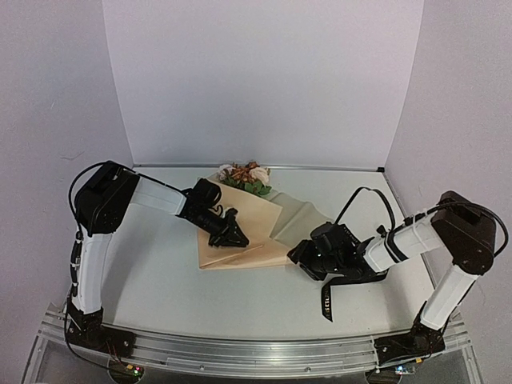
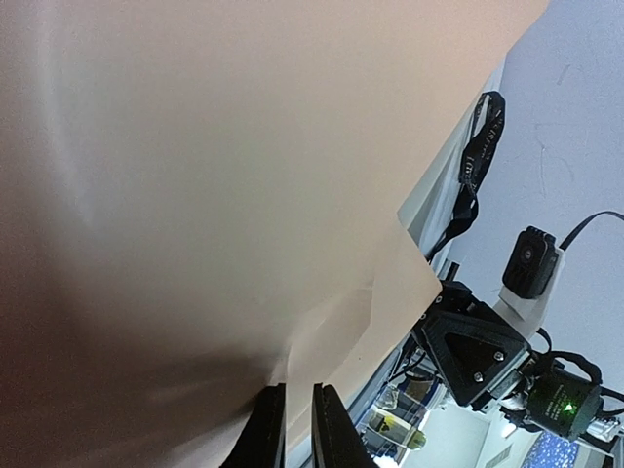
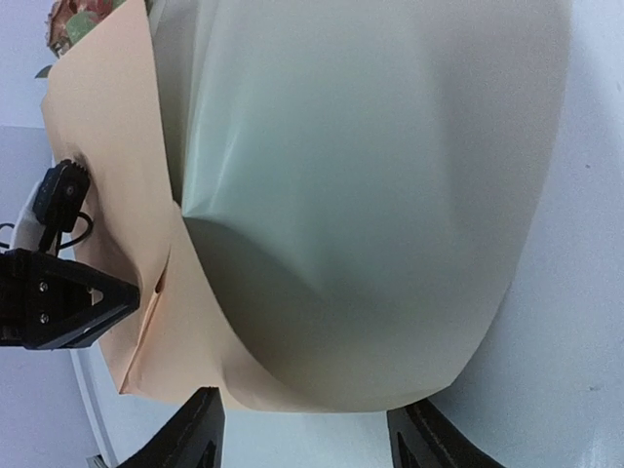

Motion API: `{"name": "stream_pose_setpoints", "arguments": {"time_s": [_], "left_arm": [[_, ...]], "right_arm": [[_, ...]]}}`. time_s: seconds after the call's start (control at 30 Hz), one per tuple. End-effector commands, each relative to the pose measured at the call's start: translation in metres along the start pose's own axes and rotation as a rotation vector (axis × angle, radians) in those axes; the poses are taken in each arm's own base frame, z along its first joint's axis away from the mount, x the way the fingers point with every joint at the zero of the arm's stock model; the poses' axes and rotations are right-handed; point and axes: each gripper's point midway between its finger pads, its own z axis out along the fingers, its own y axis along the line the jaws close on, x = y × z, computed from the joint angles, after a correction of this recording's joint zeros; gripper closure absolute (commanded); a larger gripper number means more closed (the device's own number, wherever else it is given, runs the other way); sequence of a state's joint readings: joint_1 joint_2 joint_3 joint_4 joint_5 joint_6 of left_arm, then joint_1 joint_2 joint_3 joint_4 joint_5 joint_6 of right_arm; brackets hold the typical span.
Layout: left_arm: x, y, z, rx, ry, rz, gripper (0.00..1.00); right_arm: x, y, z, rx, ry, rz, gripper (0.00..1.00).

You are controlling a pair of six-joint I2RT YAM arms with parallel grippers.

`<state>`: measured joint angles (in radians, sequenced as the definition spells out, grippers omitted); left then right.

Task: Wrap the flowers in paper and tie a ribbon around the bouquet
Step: Pick up the two-thirds-folded wrapping paper from the center of the board.

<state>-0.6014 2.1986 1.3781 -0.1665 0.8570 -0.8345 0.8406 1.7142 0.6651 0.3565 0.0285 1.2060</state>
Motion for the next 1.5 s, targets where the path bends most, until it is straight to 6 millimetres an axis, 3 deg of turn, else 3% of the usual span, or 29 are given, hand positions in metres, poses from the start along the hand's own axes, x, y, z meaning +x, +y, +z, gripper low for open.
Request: {"name": "stream_pose_setpoints", "arguments": {"time_s": [0.0,0.3,0.43,0.7,0.93,1.0,1.2,1.33,1.47], "left_arm": [[-0.006,-0.026,-0.007,0.036,-0.014,0.058,0.86],[0.003,-0.029,-0.005,0.067,0.02,0.059,0.84],[0.009,-0.033,-0.003,0.079,0.038,0.061,0.84],[0.014,-0.021,0.004,0.075,0.043,0.025,0.84],[0.012,0.004,0.012,0.006,0.027,-0.02,0.85],[0.012,0.011,0.014,-0.007,0.028,-0.029,0.85],[0.014,0.018,0.016,-0.025,0.029,-0.04,0.85],[0.014,0.019,0.015,-0.037,0.034,-0.035,0.85],[0.013,0.018,0.015,-0.041,0.034,-0.03,0.85]], "right_arm": [[-0.005,-0.013,0.005,0.052,-0.04,-0.009,0.46],[-0.012,0.006,0.002,0.03,-0.07,-0.025,0.66],[-0.015,0.02,0.002,0.016,-0.076,-0.058,0.78],[-0.014,0.055,-0.005,0.028,-0.076,-0.141,0.97],[-0.009,0.075,-0.024,0.053,-0.076,-0.209,1.0],[-0.002,0.072,-0.024,0.065,-0.059,-0.217,0.91],[0.012,0.026,-0.02,0.098,-0.039,-0.147,0.4],[0.018,0.015,-0.016,0.07,-0.032,-0.115,0.25],[0.015,0.006,-0.015,0.048,-0.043,-0.069,0.21]]}}
